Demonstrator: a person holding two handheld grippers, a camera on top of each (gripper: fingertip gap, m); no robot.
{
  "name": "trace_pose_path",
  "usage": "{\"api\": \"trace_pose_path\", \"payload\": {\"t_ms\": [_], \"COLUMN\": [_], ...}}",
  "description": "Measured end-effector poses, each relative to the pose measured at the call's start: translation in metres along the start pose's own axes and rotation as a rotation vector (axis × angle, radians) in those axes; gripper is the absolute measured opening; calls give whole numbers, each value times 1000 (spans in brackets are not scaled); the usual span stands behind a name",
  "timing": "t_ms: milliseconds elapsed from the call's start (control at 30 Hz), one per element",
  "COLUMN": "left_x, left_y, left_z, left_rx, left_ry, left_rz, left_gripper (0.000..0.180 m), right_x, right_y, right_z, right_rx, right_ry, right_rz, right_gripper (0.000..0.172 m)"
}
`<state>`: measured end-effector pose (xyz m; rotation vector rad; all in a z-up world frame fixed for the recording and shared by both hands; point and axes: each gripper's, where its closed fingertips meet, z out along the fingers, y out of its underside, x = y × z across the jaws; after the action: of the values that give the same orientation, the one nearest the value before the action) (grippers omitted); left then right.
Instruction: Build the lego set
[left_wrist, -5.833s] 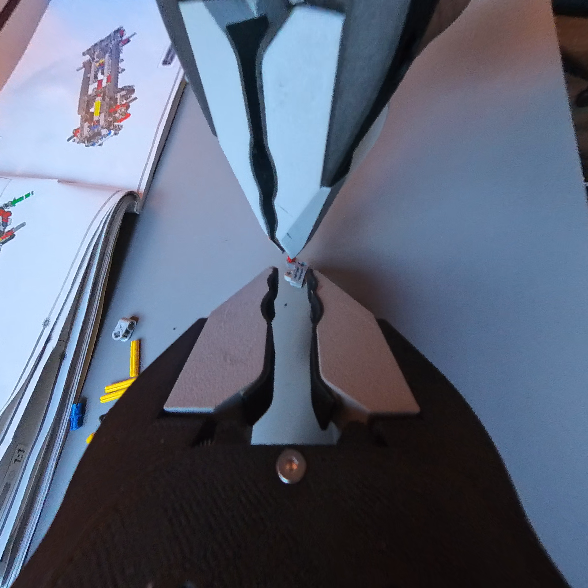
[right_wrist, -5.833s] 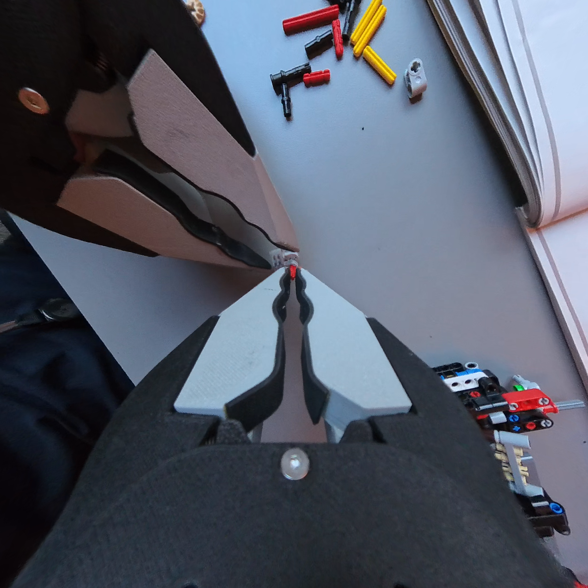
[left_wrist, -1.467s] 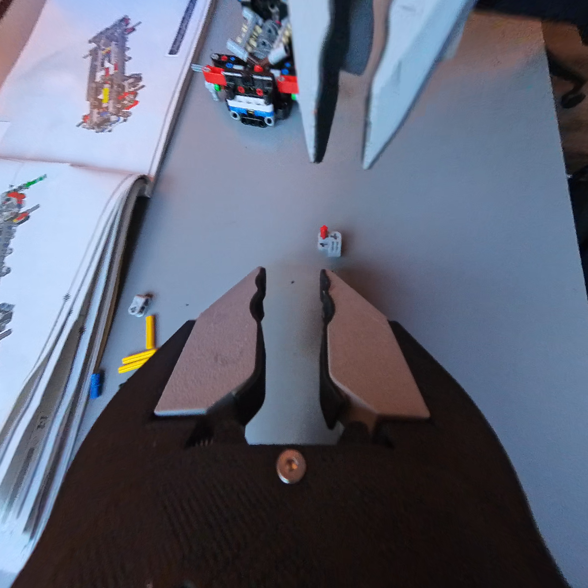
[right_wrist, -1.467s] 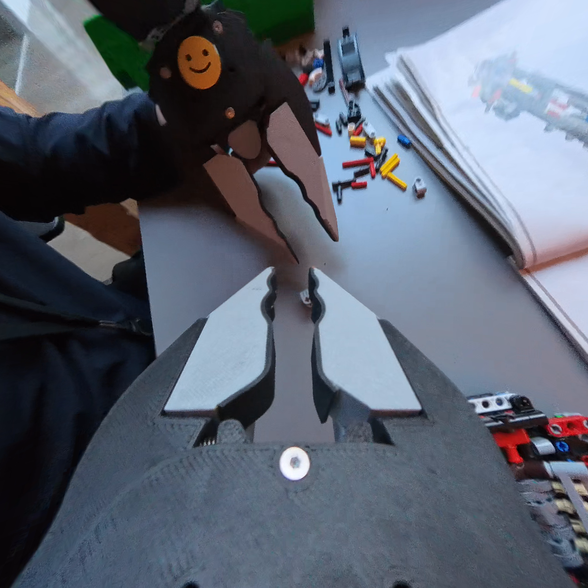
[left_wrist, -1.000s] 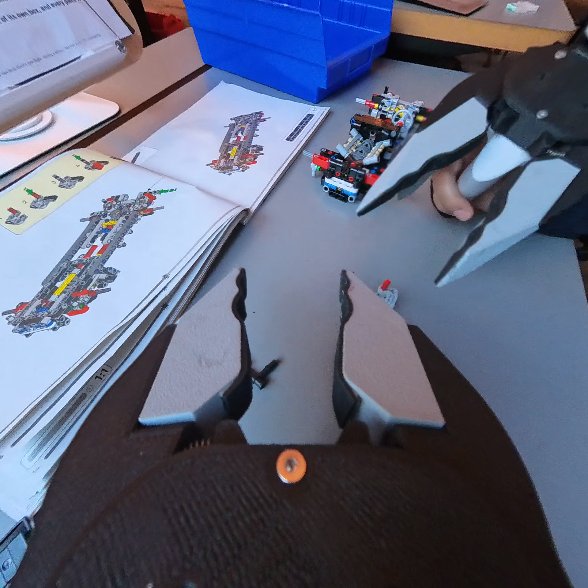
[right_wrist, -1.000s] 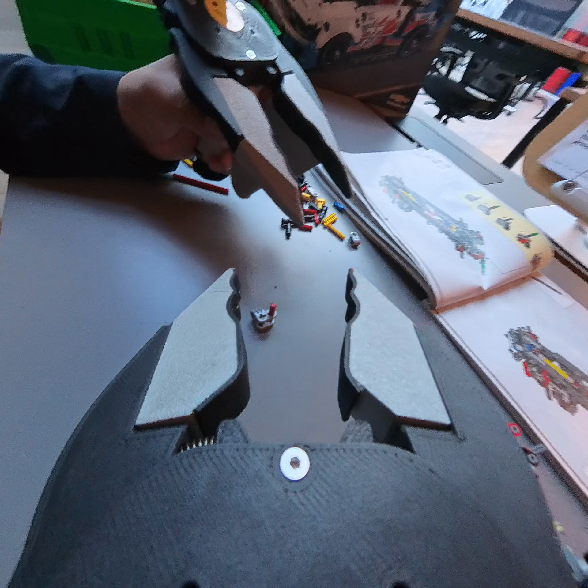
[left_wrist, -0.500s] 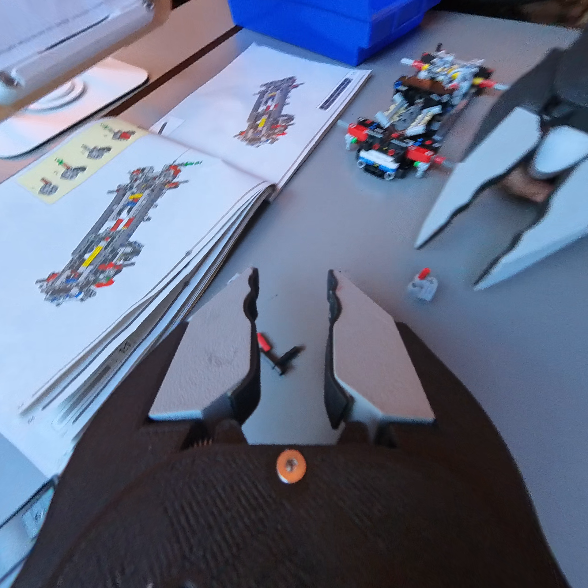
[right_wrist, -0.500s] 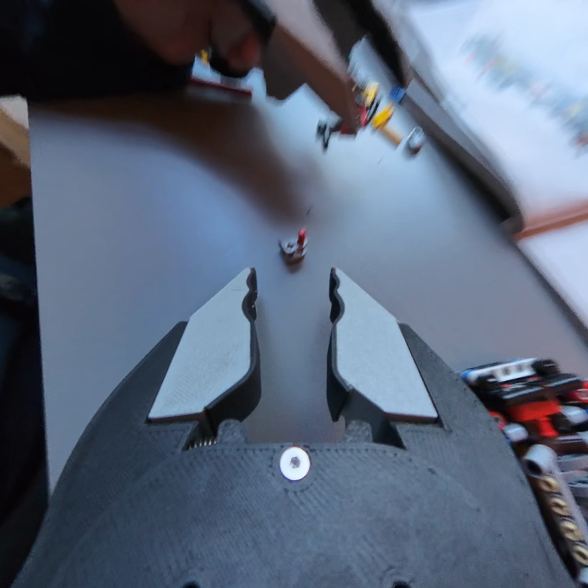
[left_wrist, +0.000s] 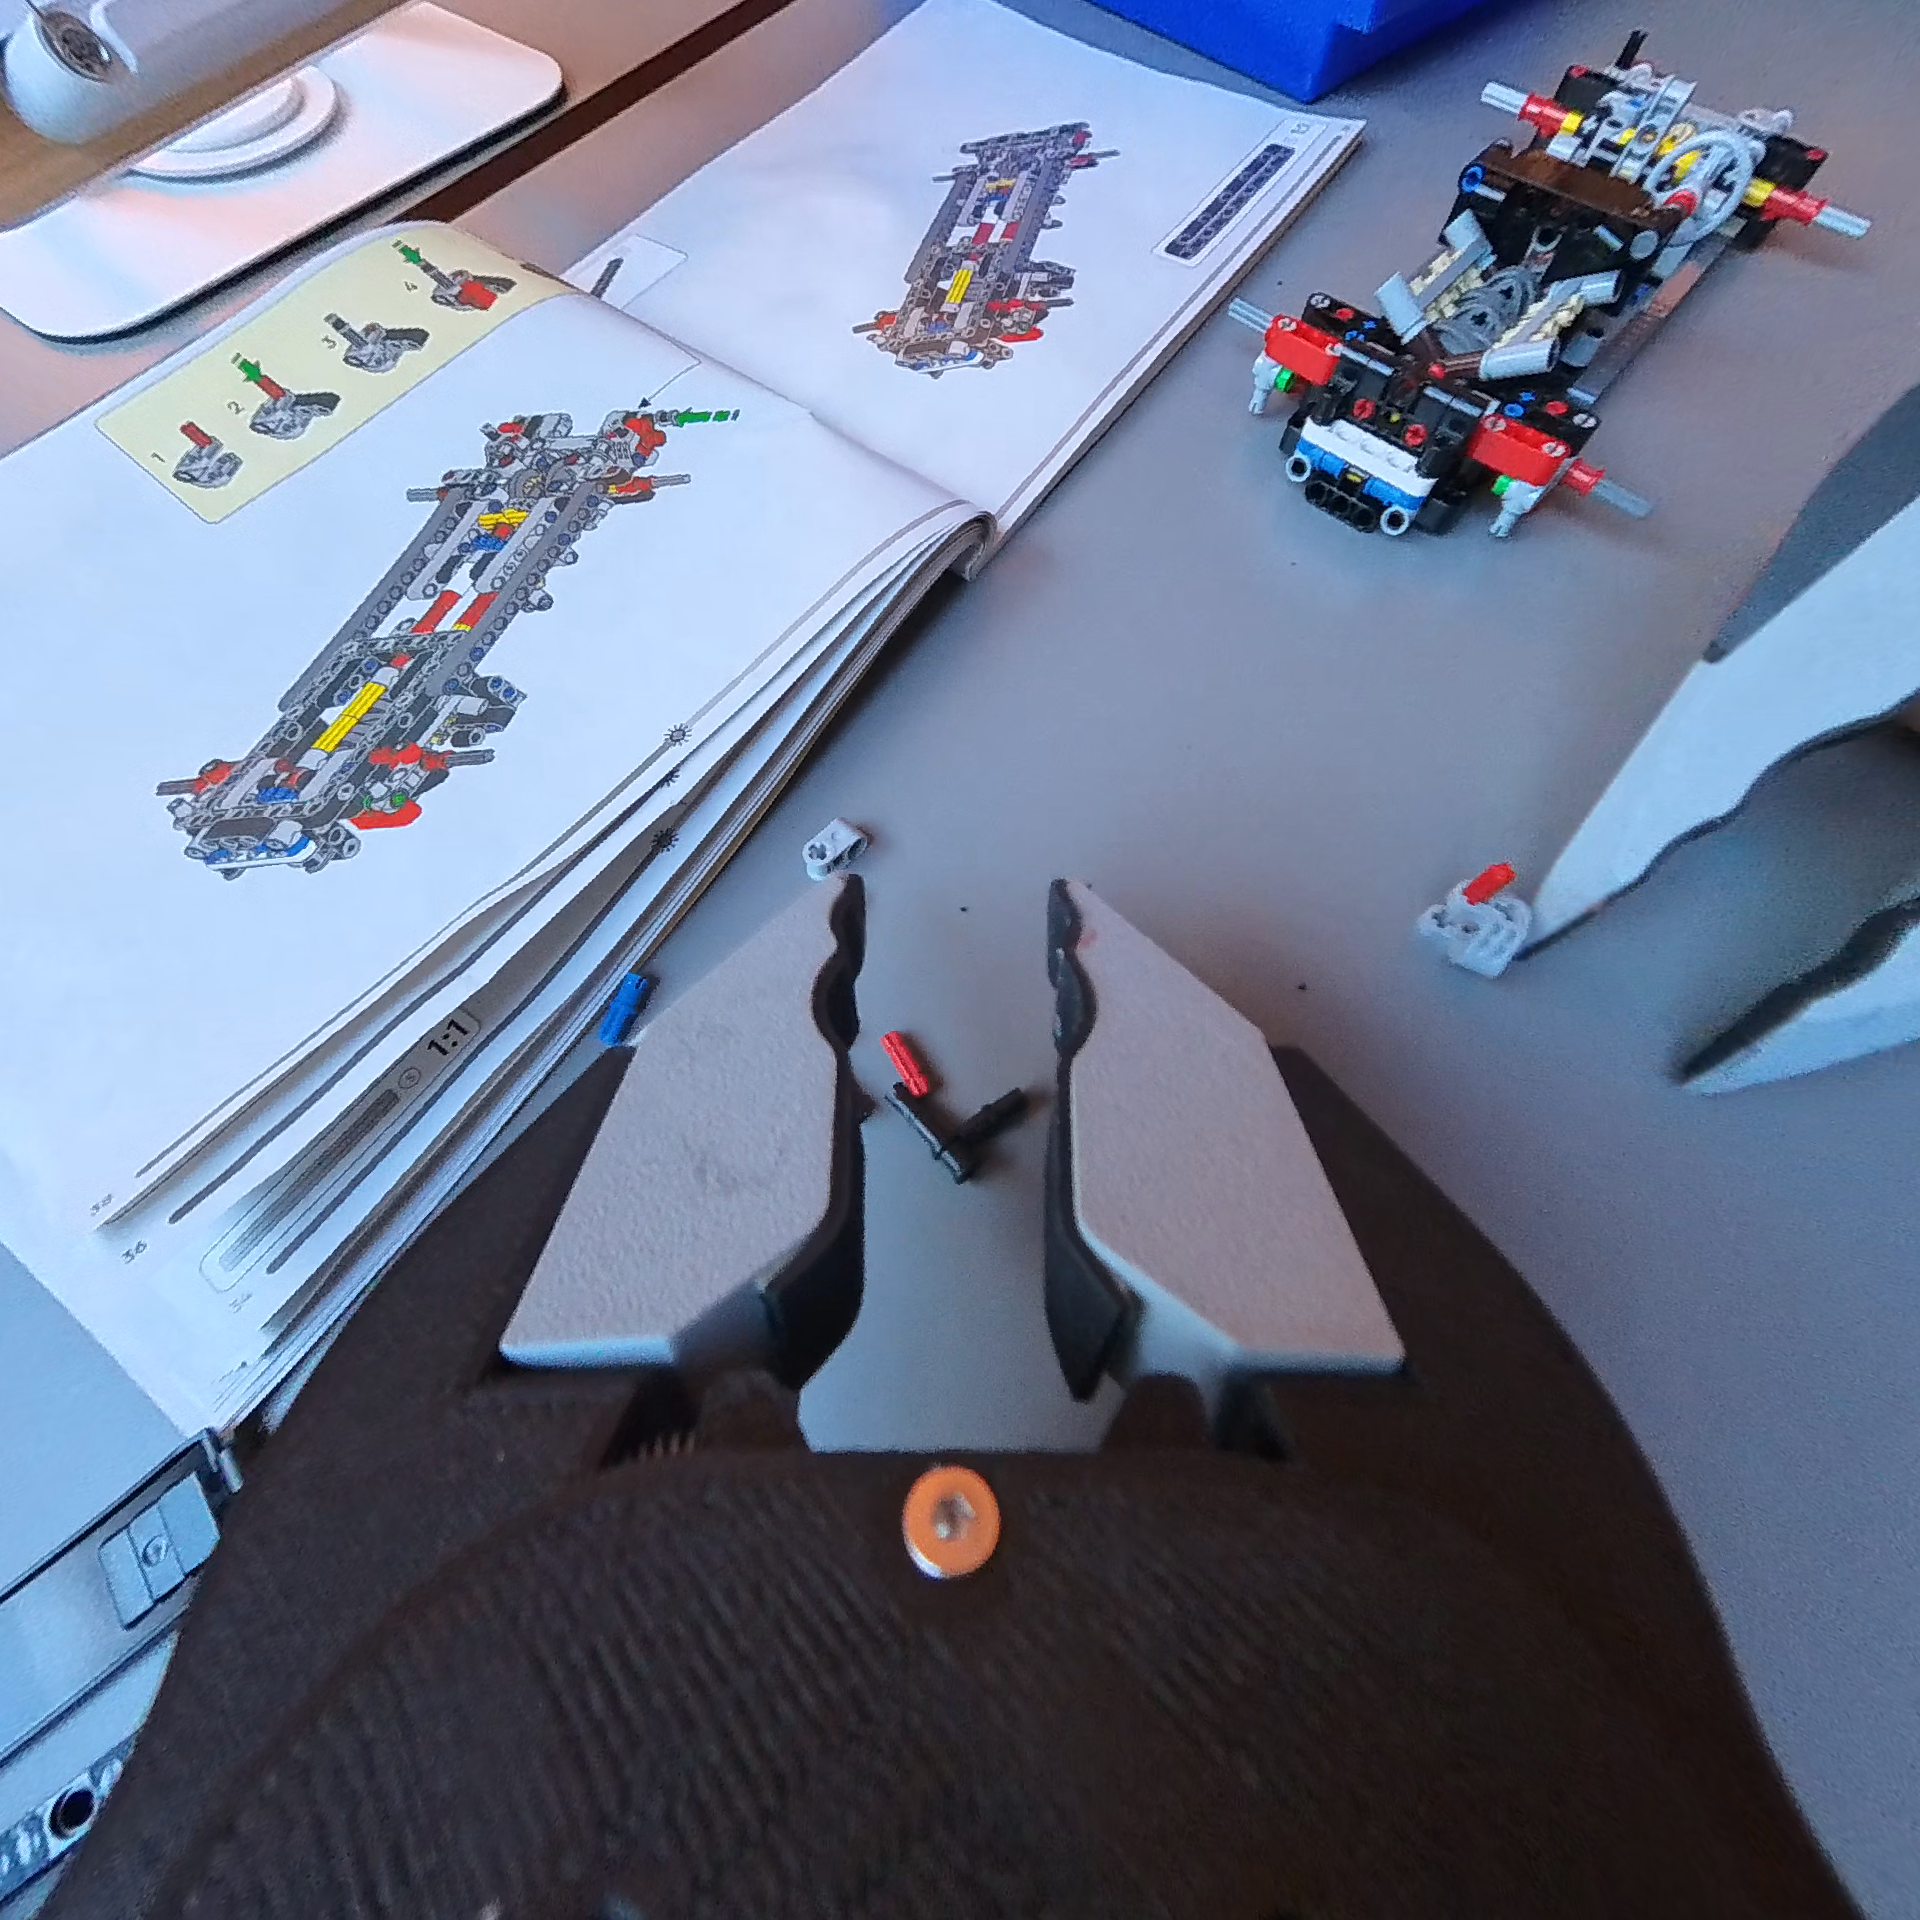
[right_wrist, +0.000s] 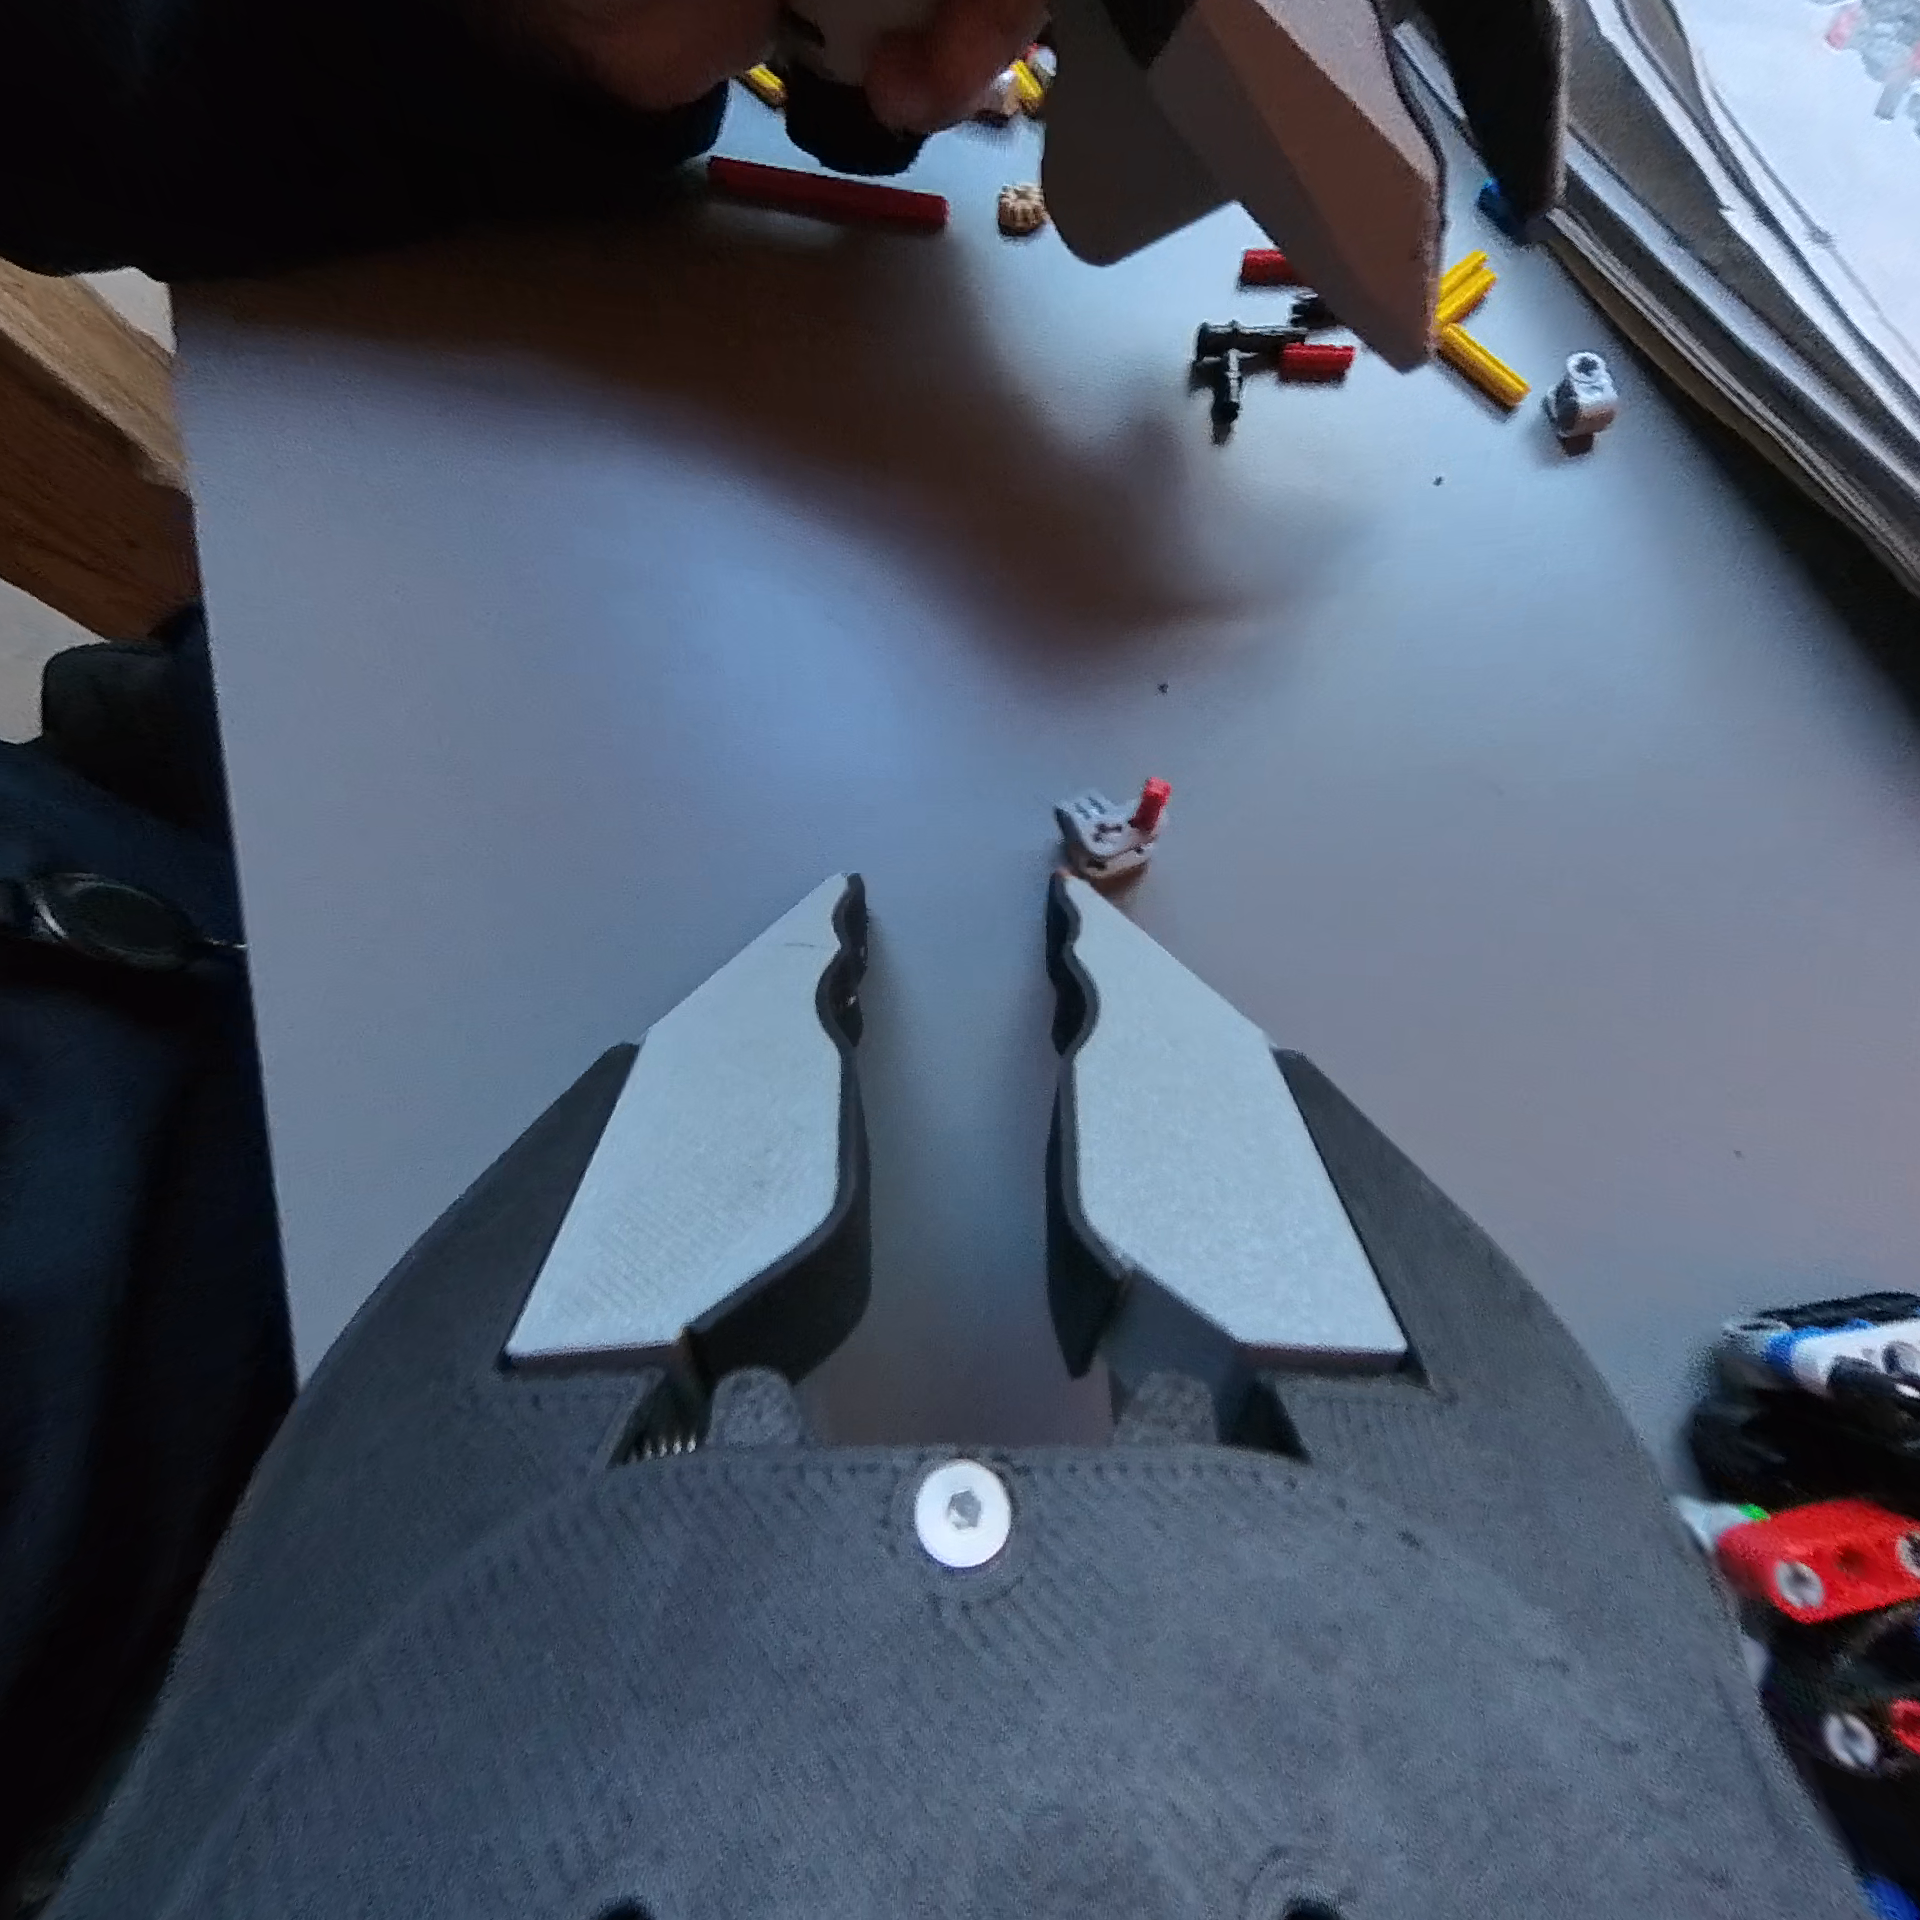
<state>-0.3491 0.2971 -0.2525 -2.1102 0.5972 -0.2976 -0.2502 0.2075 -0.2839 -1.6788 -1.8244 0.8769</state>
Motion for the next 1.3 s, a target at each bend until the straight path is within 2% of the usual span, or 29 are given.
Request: {"api": "trace_pose_path", "payload": {"t_ms": [167, 267, 467, 967, 1067, 1167, 1233, 1300], "left_x": [-1, -2, 0, 2, -6, -45, -63, -71], "left_y": [1, 1, 3, 0, -7, -10, -16, -16], "left_z": [1, 1, 2, 2, -6, -31, -51, -64], "left_rx": [-4, -4, -12, -3, 29, 24, 74, 123], "left_ry": [-6, -6, 0, -11, -58, -245, -311, -299], "left_rz": [3, -1, -1, 32, 48, 68, 24, -53], "left_gripper": [33, 33, 33, 25, 22, 21, 21, 23], "right_x": [-14, -10, 2, -5, -6, -5, -3, -1], "right_y": [-3, 0, 4, -5, -7, -12, -15, -18], "right_z": [3, 0, -11, -20, -21, -23, -25, -28], "right_rx": [1, 0, 28, 103, 112, 146, 173, 200], "right_ry": [-57, -38, -19, -183, -188, -175, -167, -157], "right_rz": [-26, -23, 38, 128, 112, 86, 83, 80], "right_gripper": [36, 28, 30, 29, 29, 28, 29, 30]}}
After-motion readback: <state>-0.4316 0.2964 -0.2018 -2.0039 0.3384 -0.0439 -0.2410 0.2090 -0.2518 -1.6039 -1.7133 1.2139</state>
